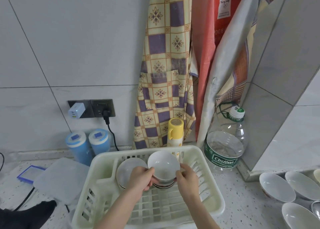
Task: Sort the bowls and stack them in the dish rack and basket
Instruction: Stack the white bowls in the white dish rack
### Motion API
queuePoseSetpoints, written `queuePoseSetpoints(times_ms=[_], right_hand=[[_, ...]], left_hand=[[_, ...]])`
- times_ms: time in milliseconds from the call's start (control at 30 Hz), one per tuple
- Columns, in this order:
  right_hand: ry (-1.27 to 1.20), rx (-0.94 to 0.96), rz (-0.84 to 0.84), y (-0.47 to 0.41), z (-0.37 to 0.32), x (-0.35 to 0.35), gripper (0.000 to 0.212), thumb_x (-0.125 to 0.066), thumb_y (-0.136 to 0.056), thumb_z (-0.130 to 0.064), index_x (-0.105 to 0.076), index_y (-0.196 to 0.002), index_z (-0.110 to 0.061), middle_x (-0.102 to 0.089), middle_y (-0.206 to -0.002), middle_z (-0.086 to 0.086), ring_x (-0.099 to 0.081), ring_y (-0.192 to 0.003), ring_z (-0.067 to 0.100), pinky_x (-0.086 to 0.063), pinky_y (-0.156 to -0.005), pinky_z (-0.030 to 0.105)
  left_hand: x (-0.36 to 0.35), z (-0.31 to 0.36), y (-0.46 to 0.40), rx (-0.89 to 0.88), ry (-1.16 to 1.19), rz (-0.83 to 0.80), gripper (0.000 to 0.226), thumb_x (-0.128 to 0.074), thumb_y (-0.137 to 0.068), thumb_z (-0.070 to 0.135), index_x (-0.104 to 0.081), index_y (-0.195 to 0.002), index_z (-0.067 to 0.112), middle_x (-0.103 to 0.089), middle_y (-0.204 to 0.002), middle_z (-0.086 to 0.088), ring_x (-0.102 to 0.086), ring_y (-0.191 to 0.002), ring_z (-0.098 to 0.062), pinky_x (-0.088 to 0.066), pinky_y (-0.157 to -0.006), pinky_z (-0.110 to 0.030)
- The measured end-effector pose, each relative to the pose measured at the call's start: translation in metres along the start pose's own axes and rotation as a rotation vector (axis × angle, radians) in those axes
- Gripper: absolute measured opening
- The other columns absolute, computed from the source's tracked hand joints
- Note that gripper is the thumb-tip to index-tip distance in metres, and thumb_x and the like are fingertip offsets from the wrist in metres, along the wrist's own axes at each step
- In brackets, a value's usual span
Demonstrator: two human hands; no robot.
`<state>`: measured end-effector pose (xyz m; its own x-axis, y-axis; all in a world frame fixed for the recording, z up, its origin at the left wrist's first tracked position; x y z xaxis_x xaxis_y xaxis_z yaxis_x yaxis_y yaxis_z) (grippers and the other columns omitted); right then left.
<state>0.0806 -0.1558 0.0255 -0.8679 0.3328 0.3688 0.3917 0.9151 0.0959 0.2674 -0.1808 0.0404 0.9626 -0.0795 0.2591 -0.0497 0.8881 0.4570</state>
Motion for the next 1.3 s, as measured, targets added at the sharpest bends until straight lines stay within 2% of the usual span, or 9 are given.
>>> queuePoseSetpoints(times_ms=[133, 233, 300, 600, 733, 867, 1000, 1167, 1300], right_hand=[[0.04, -0.024, 0.025, -0.002, 0.002, 0.003, 0.03, -0.053, -0.089, -0.01, -0.063, -0.117, -0.015, -0.069, -0.067, 0.006, -0.065, -0.069, 0.022, -0.047, -0.06, 0.029], [0.07, -0.021, 0.018, -0.003, 0.003, 0.001, 0.031, -0.051, -0.09, -0.011, -0.061, -0.119, -0.012, -0.062, -0.059, 0.002, -0.056, -0.058, 0.017, -0.042, -0.053, 0.028], [0.096, -0.022, 0.005, -0.004, 0.004, -0.001, 0.031, -0.05, -0.091, -0.011, -0.06, -0.12, -0.012, -0.06, -0.059, -0.001, -0.053, -0.056, 0.014, -0.04, -0.052, 0.027], [0.16, -0.029, -0.03, -0.006, 0.008, -0.007, 0.034, -0.048, -0.091, -0.016, -0.059, -0.123, -0.015, -0.064, -0.069, 0.002, -0.055, -0.061, 0.018, -0.045, -0.061, 0.03], [0.167, -0.039, -0.043, -0.006, 0.01, -0.007, 0.036, -0.048, -0.092, -0.017, -0.057, -0.127, -0.016, -0.069, -0.076, 0.004, -0.058, -0.064, 0.019, -0.048, -0.063, 0.032], [0.174, -0.029, -0.059, -0.004, 0.009, -0.007, 0.039, -0.049, -0.093, -0.019, -0.055, -0.131, -0.015, -0.062, -0.068, -0.001, -0.055, -0.06, 0.015, -0.045, -0.059, 0.029], [0.111, -0.041, -0.05, 0.003, 0.005, 0.001, 0.046, -0.05, -0.095, -0.03, -0.049, -0.138, -0.015, -0.066, -0.074, -0.004, -0.063, -0.072, 0.013, -0.047, -0.065, 0.028], [0.038, -0.008, -0.028, 0.017, 0.0, 0.022, 0.039, -0.05, -0.095, -0.029, -0.052, -0.134, -0.024, -0.07, -0.069, -0.001, -0.061, -0.06, 0.0, -0.042, -0.051, 0.019], [-0.01, 0.029, -0.013, 0.031, 0.002, 0.053, 0.033, -0.051, -0.095, -0.022, -0.057, -0.126, -0.03, -0.07, -0.068, -0.006, -0.056, -0.05, -0.007, -0.035, -0.046, 0.01]], left_hand=[[-0.007, -0.002, -0.005, -0.034, -0.033, -0.01, 0.013, -0.049, -0.091, 0.007, -0.059, -0.089, 0.015, -0.075, -0.068, -0.014, -0.044, -0.039, -0.01, -0.031, -0.04, -0.021], [-0.007, -0.005, -0.01, -0.043, -0.049, 0.007, 0.033, -0.051, -0.091, 0.005, -0.043, -0.111, 0.03, -0.076, -0.07, -0.011, -0.048, -0.042, -0.011, -0.034, -0.043, -0.023], [-0.005, -0.006, -0.011, -0.039, -0.053, 0.0, 0.04, -0.052, -0.091, 0.006, -0.039, -0.116, 0.033, -0.077, -0.07, -0.009, -0.048, -0.042, -0.011, -0.036, -0.042, -0.022], [-0.006, -0.007, -0.008, -0.07, -0.13, -0.036, 0.027, -0.051, -0.089, 0.01, -0.056, -0.108, 0.027, -0.077, -0.085, -0.015, -0.049, -0.049, -0.015, -0.035, -0.039, -0.019], [-0.007, -0.006, -0.004, -0.086, -0.136, -0.035, 0.028, -0.051, -0.088, 0.009, -0.053, -0.104, 0.032, -0.076, -0.091, -0.019, -0.048, -0.049, -0.014, -0.034, -0.04, -0.02], [-0.006, -0.006, 0.007, -0.067, -0.102, -0.033, 0.03, -0.05, -0.089, 0.009, -0.046, -0.103, 0.036, -0.075, -0.095, -0.02, -0.047, -0.047, -0.013, -0.033, -0.039, -0.02], [-0.002, -0.008, 0.019, -0.052, -0.068, -0.014, 0.023, -0.051, -0.091, 0.012, -0.042, -0.093, 0.034, -0.075, -0.093, -0.014, -0.046, -0.044, -0.014, -0.029, -0.041, -0.021], [-0.004, -0.014, 0.038, -0.078, 0.006, -0.019, 0.026, -0.051, -0.094, 0.016, -0.054, -0.119, 0.023, -0.076, -0.094, -0.01, -0.043, -0.038, -0.012, -0.031, -0.036, -0.019], [-0.023, -0.015, 0.064, -0.137, 0.105, -0.081, 0.015, -0.055, -0.097, 0.021, -0.061, -0.111, 0.022, -0.078, -0.08, -0.004, -0.038, -0.038, -0.008, -0.029, -0.036, -0.019]])
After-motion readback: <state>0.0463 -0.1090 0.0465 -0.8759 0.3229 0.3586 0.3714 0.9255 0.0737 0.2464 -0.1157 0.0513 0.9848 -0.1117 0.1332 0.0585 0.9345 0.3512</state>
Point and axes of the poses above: each hand's wrist, its own y-axis away from the middle knuckle, its own x-axis out of the back of the hand, z = x × y, the point moved 7 cm from there along -y, towards the middle knuckle
